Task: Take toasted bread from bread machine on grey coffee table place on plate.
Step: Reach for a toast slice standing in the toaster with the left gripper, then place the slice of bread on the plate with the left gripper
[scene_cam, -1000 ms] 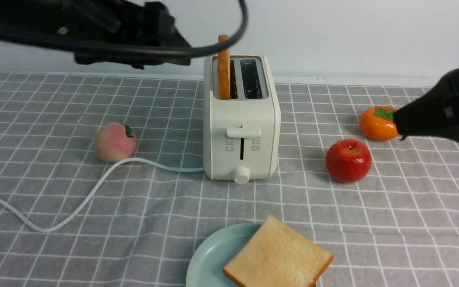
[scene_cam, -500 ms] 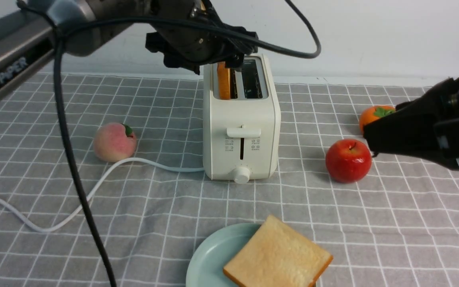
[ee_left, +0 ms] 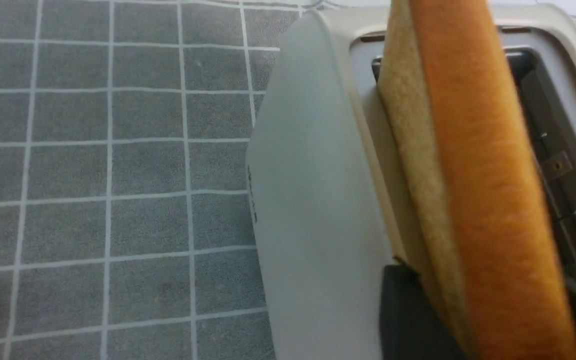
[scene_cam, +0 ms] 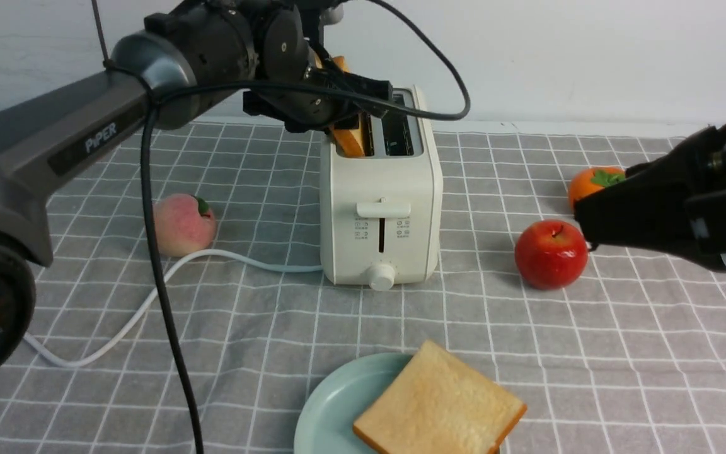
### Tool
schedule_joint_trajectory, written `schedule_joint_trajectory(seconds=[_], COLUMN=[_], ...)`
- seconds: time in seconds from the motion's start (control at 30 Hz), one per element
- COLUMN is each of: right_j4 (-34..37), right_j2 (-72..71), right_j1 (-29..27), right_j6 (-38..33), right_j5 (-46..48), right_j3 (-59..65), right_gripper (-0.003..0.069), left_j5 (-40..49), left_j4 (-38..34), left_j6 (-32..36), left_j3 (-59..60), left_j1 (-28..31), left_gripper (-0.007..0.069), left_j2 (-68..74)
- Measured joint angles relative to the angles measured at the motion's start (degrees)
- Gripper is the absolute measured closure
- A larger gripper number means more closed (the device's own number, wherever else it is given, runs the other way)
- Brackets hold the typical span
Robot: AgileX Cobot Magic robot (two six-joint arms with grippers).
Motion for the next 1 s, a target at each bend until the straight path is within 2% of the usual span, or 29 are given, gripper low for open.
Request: schedule_joint_trajectory(seconds=[0.03,0.07,0.3,0.47,0.53,0.6,0.63,0.67,0.83,0.97,1.0], right_j4=[-0.09,-0.39,-3.85,-6.45,-6.62,-6.62,-6.62,-6.62,-6.75,-6.75,-6.69], right_j2=[0.00,0.00,0.00,0.00,0.00,0.00,0.00,0.00,0.00,0.00,0.00], right_j1=[0.00,0.00,0.00,0.00,0.00,0.00,0.00,0.00,0.00,0.00,0.00], right_j6=[0.00,0.00,0.00,0.00,0.00,0.00,0.00,0.00,0.00,0.00,0.00], right_j5=[0.00,0.00,0.00,0.00,0.00,0.00,0.00,0.00,0.06,0.82,0.98], right_j3=[0.10,0.18,0.18,0.18,0.18,0.18,0.18,0.18,0.18,0.18,0.18], right_gripper=[0.0209,0.0209,0.0209,0.0209,0.0211,0.0212,0.0214,0.0214,0.0214,0.0214,0.0214], left_j5=[0.39,1.37,6.73,20.03,26.12,27.60,27.90,27.90,24.40,19.42,18.06], left_j4=[-0.99,-1.65,-4.36,-5.24,-8.35,-11.92,-16.05,-16.71,-37.34,-54.41,-56.76], left_j6=[1.14,2.83,9.65,14.53,18.61,21.32,24.20,24.64,35.99,49.75,52.67], left_j3=[0.00,0.00,0.05,0.26,3.27,7.16,11.53,12.19,32.17,47.72,50.27], left_j1=[0.01,0.01,0.13,0.13,0.31,0.31,0.31,0.31,0.31,0.31,0.31], left_gripper=[0.0516,0.0533,0.0512,0.0512,0.0512,0.0512,0.0512,0.0512,0.0512,0.0512,0.0512], left_j2=[-0.43,-1.26,-11.25,-21.67,-26.51,-29.07,-30.53,-30.96,-32.56,-31.84,-31.66])
